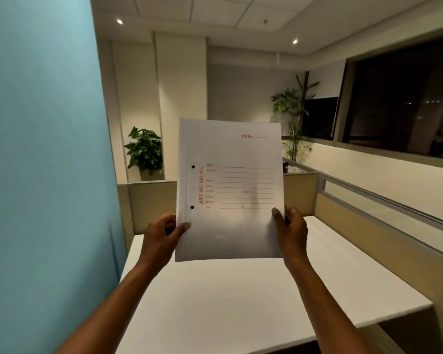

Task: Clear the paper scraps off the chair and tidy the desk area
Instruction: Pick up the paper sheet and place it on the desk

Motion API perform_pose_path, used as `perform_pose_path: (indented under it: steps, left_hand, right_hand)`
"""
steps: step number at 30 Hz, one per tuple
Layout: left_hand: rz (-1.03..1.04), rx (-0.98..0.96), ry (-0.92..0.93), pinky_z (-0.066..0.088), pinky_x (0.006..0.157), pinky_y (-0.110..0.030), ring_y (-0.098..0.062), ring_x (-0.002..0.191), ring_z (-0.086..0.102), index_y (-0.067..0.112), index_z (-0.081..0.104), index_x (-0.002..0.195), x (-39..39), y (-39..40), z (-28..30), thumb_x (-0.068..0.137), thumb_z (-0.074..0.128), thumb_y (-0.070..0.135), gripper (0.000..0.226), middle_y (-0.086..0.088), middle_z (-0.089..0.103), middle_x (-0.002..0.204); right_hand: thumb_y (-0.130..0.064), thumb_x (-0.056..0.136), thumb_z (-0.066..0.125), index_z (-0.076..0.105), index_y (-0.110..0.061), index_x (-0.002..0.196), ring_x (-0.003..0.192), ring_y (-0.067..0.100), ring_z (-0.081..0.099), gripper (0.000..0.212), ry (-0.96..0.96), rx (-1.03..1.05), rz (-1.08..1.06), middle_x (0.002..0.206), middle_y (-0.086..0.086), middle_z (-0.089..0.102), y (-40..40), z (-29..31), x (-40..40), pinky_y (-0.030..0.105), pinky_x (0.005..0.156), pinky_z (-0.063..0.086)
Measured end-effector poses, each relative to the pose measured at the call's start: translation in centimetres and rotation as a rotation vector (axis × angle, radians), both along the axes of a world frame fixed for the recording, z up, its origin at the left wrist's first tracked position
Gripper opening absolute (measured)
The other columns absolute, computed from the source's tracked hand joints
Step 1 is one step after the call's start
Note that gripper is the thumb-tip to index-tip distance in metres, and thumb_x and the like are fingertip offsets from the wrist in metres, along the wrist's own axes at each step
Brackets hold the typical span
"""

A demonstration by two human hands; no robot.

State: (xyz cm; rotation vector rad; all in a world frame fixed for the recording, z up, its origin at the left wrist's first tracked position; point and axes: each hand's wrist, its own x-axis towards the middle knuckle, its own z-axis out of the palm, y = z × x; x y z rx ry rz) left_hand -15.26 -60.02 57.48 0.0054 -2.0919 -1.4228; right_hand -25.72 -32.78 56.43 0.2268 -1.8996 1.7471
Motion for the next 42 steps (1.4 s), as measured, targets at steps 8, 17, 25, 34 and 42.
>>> perform_pose_path:
  steps: [8, 17, 25, 34, 42]
  left_hand:
    - [0.066, 0.104, 0.103, 0.058, 0.06, -0.017, -0.016, 0.089, 0.071, 0.005, 0.065, 0.115, 0.9, -5.6, 2.0, 0.088, 0.07, 0.016, 0.03, 0.001, 0.071, 0.097]
    - [0.068, 0.224, 0.182, 0.053, 0.053, -0.013, -0.005, 0.08, 0.067, 0.015, 0.063, 0.11, 0.6, -8.2, 3.5, 0.089, 0.069, 0.018, 0.022, 0.014, 0.067, 0.093]
    - [0.006, 0.295, 0.201, 0.053, 0.063, -0.022, -0.009, 0.085, 0.066, 0.022, 0.063, 0.102, 0.1, -9.7, 3.2, 0.088, 0.069, 0.019, 0.015, 0.011, 0.068, 0.095]
    - [-0.036, 0.373, 0.223, 0.054, 0.066, -0.021, -0.009, 0.085, 0.066, 0.01, 0.063, 0.107, -0.9, -10.1, 3.0, 0.09, 0.067, 0.016, 0.019, 0.006, 0.067, 0.094]
    - [-0.047, 0.406, 0.233, 0.054, 0.059, -0.014, -0.007, 0.08, 0.067, 0.014, 0.062, 0.105, -4.3, -8.0, 2.1, 0.091, 0.067, 0.02, 0.016, 0.007, 0.068, 0.096]
  right_hand:
    - [-0.03, 0.094, 0.061, 0.062, -0.017, 0.114, 0.086, 0.004, 0.061, 0.024, 0.043, -0.01, 0.065, 0.1, -0.006, 0.066, -6.4, 3.4, 0.7, 0.02, 0.07, 0.047]
    - [-0.03, 0.095, 0.059, 0.06, -0.018, 0.116, 0.085, -0.001, 0.06, 0.024, 0.086, 0.007, 0.02, 0.102, -0.007, 0.064, -9.9, 5.6, 1.0, 0.013, 0.065, 0.044]
    - [-0.032, 0.095, 0.059, 0.058, -0.023, 0.115, 0.082, -0.003, 0.058, 0.022, 0.095, -0.002, -0.008, 0.098, -0.014, 0.06, -11.1, 5.7, 1.5, 0.012, 0.064, 0.043]
    - [-0.031, 0.096, 0.057, 0.064, -0.021, 0.121, 0.092, 0.017, 0.064, 0.027, 0.124, 0.058, 0.024, 0.106, -0.004, 0.07, -11.2, 5.1, 2.4, 0.032, 0.075, 0.053]
    - [-0.03, 0.096, 0.057, 0.063, -0.029, 0.117, 0.083, 0.005, 0.065, 0.021, 0.069, 0.074, 0.047, 0.101, -0.011, 0.07, -8.7, 4.1, 1.6, 0.014, 0.061, 0.052]
